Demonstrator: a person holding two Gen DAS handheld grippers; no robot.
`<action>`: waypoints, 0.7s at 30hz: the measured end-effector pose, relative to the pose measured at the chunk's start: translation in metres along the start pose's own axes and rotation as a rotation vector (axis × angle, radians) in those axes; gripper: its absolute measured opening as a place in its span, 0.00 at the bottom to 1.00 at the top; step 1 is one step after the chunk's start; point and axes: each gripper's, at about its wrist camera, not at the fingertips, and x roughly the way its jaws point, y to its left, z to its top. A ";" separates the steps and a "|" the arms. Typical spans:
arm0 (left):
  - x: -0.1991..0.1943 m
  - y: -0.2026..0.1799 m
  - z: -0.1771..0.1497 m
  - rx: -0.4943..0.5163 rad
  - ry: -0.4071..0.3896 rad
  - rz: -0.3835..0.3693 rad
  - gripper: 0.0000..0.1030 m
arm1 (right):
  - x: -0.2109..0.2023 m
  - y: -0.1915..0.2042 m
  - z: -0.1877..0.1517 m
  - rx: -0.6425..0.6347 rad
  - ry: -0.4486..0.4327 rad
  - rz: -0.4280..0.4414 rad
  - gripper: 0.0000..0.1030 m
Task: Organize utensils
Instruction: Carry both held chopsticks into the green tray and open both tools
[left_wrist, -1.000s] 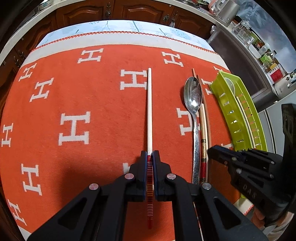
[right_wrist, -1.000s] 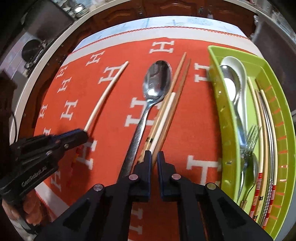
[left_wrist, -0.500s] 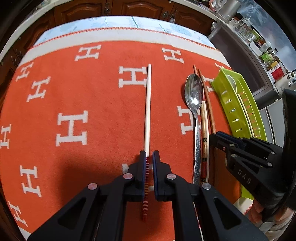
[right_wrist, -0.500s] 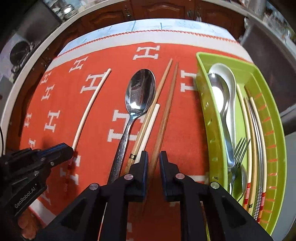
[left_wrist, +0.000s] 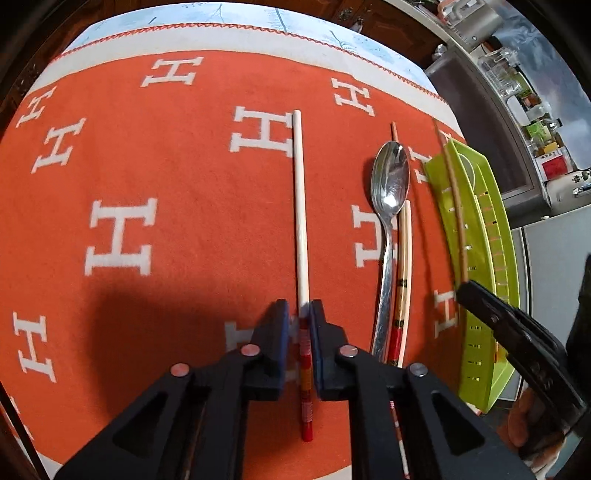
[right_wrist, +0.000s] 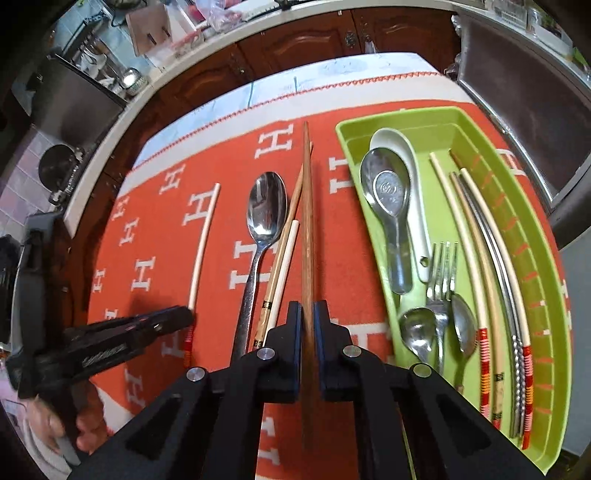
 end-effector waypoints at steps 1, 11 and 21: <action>0.000 -0.002 0.002 0.002 0.005 0.007 0.14 | -0.005 -0.002 -0.002 0.002 -0.005 0.006 0.06; 0.004 -0.039 -0.001 0.155 -0.072 0.246 0.16 | -0.021 -0.016 -0.018 0.029 -0.039 0.044 0.06; -0.027 -0.035 -0.022 0.088 -0.221 0.152 0.03 | -0.043 -0.038 -0.030 0.058 -0.078 0.096 0.06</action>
